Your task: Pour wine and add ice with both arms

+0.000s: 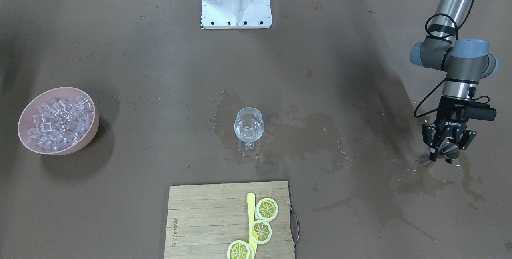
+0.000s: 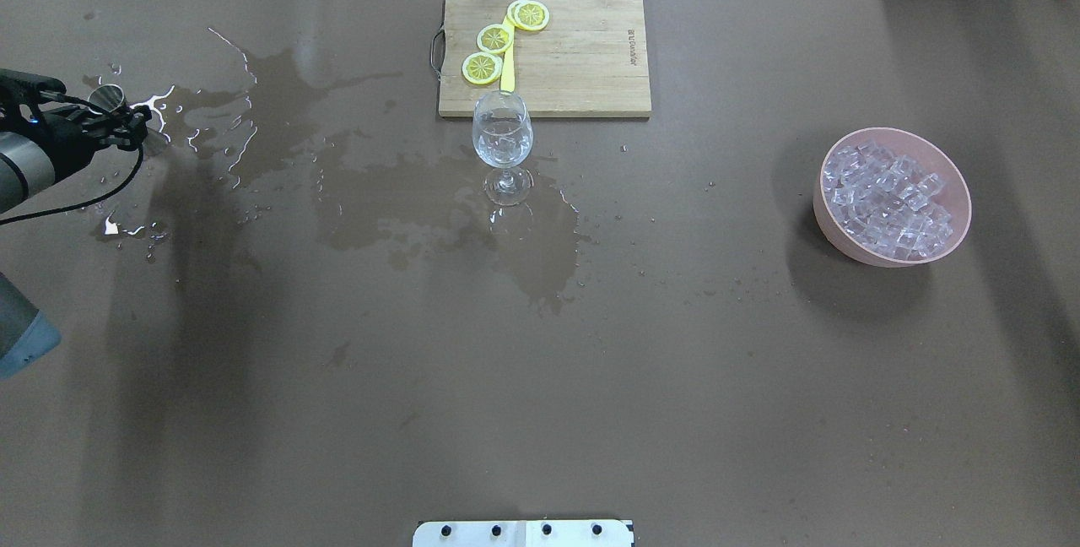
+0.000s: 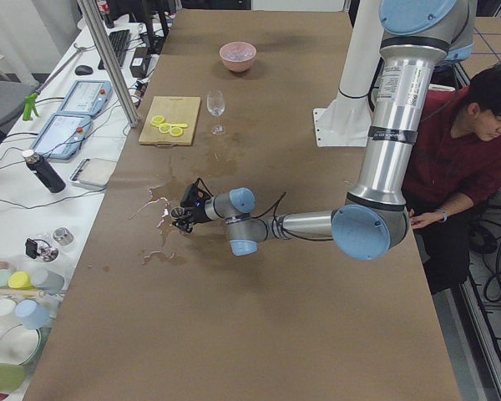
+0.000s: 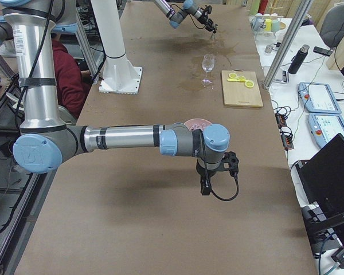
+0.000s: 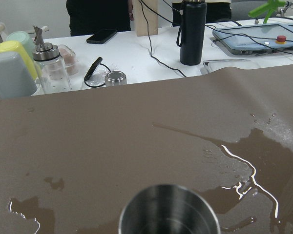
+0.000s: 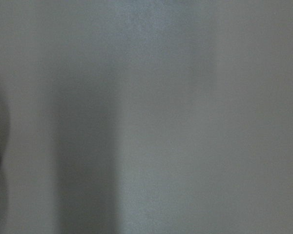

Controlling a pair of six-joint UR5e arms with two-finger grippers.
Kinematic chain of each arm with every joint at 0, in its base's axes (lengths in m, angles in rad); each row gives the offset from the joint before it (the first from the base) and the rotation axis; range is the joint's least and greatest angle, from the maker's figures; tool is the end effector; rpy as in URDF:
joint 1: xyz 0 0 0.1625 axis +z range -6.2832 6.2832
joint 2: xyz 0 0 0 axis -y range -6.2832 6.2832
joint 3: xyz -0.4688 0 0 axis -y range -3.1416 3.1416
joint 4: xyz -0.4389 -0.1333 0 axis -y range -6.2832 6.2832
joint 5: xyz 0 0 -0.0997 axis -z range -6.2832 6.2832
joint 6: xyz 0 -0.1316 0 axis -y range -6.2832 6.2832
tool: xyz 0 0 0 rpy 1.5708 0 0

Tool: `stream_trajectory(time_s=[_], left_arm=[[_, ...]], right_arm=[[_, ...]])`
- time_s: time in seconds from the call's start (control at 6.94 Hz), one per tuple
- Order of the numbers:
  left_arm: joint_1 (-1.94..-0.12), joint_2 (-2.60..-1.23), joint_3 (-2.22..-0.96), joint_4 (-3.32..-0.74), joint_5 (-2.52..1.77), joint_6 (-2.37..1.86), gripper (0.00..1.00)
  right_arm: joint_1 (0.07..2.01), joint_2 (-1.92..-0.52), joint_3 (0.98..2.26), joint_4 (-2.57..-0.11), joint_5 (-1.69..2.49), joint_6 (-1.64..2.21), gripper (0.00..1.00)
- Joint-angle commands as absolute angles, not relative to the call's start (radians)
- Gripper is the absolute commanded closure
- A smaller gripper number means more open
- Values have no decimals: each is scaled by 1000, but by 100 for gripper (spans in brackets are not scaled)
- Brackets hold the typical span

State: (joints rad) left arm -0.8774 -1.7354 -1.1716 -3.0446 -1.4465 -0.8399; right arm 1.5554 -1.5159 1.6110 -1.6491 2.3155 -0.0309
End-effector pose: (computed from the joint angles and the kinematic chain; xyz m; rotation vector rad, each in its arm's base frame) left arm 0.3065 -0.6029 0.6752 0.9679 0.7821 -0.2041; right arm 0.0354 -0.5646 0.6840 0.0218 -0.7446 -0.0504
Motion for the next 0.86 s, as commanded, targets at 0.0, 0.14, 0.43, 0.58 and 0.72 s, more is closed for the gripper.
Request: stream_trajectory(time_s=[0.0, 0.14, 0.43, 0.58, 0.72], left_arm=[[-877, -1732, -1178, -3045, -1450, -847, 3], [-877, -1724, -1183, -3045, -1456, -842, 2], [-880, -1682, -1215, -3039, -1535, -842, 2], [-896, -1616, -1311, -2993, -1602, -842, 2], [-975, -1596, -1375, -2915, -1732, -842, 2]], right_arm=[[1555, -1513, 1624, -1651, 2283, 6, 0], [1555, -1508, 1629, -1654, 2283, 6, 0], [1557, -1500, 1634, -1654, 2284, 8, 0], [1560, -1502, 1637, -1655, 2286, 8, 0], [1572, -1503, 1638, -1655, 2289, 6, 0]])
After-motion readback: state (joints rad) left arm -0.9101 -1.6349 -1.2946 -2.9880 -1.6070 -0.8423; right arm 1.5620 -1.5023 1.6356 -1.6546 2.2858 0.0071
